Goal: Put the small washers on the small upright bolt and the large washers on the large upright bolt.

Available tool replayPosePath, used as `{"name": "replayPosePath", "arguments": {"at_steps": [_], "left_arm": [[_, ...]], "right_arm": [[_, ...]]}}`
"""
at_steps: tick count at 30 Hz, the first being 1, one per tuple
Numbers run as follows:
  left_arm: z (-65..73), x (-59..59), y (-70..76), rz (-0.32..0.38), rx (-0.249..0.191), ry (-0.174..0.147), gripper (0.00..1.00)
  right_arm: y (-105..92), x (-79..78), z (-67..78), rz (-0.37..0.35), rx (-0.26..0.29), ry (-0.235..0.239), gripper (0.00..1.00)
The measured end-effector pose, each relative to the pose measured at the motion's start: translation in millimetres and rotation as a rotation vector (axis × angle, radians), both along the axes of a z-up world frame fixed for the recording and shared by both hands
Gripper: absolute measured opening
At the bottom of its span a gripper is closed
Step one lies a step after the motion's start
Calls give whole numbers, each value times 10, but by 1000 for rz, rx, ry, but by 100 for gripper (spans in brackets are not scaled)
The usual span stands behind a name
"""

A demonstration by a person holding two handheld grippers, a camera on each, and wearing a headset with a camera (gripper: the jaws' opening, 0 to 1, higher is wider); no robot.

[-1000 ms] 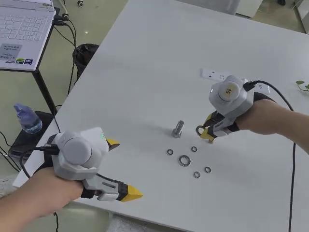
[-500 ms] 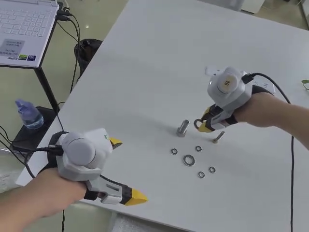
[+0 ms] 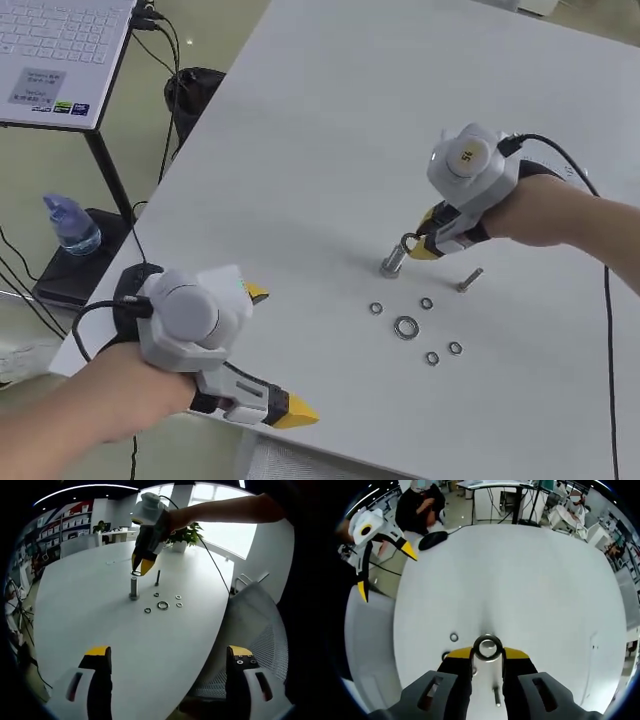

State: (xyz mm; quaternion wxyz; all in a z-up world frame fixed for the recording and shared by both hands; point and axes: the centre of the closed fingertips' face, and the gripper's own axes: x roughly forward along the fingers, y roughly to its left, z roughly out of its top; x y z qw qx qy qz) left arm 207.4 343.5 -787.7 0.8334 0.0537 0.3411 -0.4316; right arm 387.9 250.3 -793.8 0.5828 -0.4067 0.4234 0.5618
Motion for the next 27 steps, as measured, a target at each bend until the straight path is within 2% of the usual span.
{"name": "replayPosePath", "arguments": {"at_steps": [2,13,21,27], "left_arm": [[-1,-5,16,0,-3,2,95],[-21,15,120,-12,2,13,92],[-1,27,118,-21,-7,14,90],[5,23,109,-35,-8,13,89]], "right_arm": [[22,19,-22,6,-4,-13,21],[46,28,-114,3,-31,-2,22],[53,26,-170,9,-48,-4,22],[39,54,-273,12,-63,4,22]]}}
